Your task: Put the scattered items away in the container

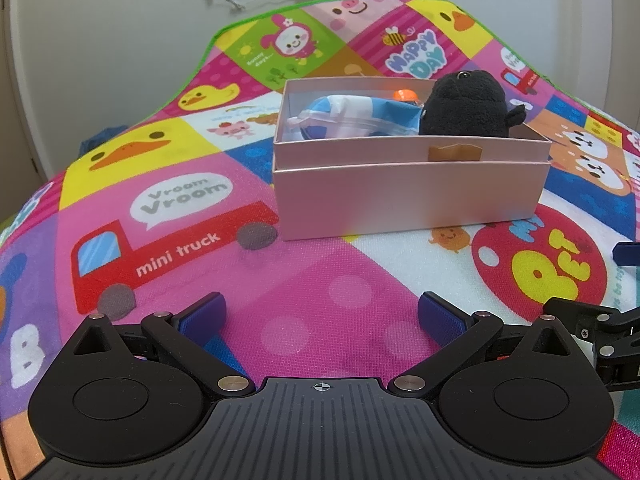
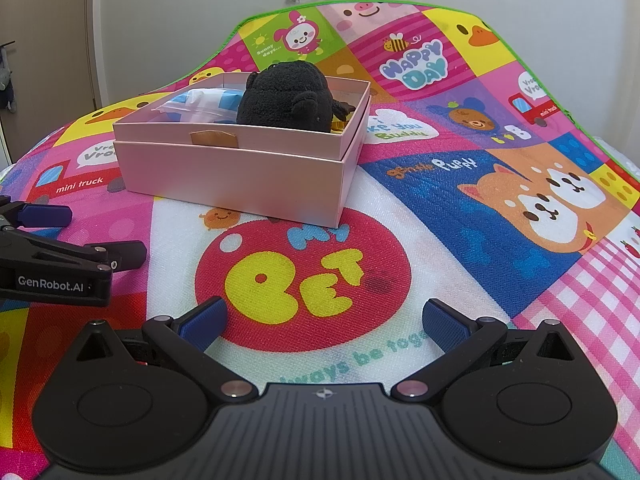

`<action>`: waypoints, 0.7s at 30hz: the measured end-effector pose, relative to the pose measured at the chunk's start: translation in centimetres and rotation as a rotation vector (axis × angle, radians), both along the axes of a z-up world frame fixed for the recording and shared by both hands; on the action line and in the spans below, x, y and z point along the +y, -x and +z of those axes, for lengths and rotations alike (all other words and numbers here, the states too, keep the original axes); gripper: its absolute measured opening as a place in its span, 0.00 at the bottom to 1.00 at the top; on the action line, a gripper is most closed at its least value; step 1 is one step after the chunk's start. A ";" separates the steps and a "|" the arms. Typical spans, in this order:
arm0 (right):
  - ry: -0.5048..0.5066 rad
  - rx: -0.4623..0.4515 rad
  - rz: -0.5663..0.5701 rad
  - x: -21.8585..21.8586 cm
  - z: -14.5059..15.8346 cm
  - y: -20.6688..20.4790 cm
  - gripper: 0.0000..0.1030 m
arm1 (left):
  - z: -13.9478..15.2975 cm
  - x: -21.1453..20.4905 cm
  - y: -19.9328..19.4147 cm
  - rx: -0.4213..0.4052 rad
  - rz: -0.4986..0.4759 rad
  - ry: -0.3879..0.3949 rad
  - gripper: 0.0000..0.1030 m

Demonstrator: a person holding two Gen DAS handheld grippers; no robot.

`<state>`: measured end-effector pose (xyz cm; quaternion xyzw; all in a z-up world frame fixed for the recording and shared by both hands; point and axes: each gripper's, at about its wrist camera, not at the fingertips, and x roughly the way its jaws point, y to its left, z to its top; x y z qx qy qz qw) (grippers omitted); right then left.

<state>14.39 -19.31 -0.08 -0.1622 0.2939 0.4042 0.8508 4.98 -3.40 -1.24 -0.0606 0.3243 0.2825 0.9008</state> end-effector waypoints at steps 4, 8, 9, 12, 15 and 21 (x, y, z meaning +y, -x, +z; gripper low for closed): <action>0.000 0.000 0.000 0.0 0.0 0.0 1.00 | 0.1 0.1 -0.6 0.014 -0.037 -0.024 1.00; 0.000 0.000 0.000 0.0 0.0 0.0 1.00 | 0.6 1.0 -0.8 0.045 -0.038 0.050 1.00; 0.000 0.000 0.000 0.0 0.0 0.0 1.00 | 0.8 1.1 -0.8 0.061 -0.021 0.086 1.00; 0.001 0.000 0.000 0.0 0.0 0.0 1.00 | 1.3 0.1 -1.3 0.147 -0.054 0.043 1.00; 0.000 0.000 0.000 0.0 0.0 0.0 1.00 | 1.4 0.5 -1.2 0.154 -0.011 0.108 1.00; 0.000 0.000 0.000 0.0 0.0 0.0 1.00 | 1.6 0.2 -1.4 0.167 0.045 0.116 1.00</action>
